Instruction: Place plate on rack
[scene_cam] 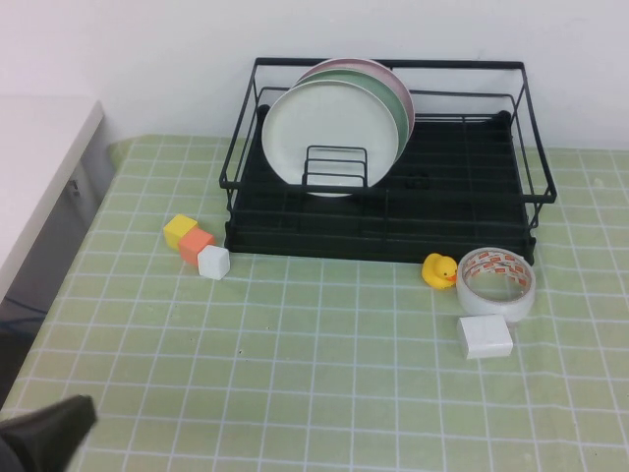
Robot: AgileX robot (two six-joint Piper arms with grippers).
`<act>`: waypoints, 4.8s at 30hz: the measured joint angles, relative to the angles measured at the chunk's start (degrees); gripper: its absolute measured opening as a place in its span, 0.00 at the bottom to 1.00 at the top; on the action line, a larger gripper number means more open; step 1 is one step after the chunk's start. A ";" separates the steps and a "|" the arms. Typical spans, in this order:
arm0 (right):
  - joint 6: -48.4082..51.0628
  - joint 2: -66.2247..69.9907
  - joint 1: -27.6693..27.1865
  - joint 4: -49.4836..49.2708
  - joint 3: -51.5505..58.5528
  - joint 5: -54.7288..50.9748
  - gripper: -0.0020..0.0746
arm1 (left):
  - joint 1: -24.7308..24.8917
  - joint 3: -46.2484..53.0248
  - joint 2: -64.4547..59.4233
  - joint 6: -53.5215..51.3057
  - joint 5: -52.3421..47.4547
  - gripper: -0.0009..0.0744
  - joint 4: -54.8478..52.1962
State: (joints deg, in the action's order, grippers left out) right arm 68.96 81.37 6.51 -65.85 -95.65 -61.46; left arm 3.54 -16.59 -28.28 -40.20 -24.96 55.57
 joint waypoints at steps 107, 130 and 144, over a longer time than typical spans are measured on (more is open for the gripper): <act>-61.80 -82.15 -12.11 67.57 96.98 42.31 0.03 | 9.07 3.39 7.67 15.86 2.70 0.01 -15.39; -61.80 -82.15 -12.11 67.57 96.85 41.92 0.03 | 4.67 17.66 28.89 53.83 7.11 0.01 -56.32; -61.80 -82.15 -12.11 67.57 96.85 41.92 0.03 | 4.67 17.66 28.89 47.90 6.91 0.01 -54.34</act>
State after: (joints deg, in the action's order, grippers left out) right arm 7.16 -0.78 -5.60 1.72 1.20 -19.54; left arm 8.22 1.06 0.60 7.70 -18.05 1.22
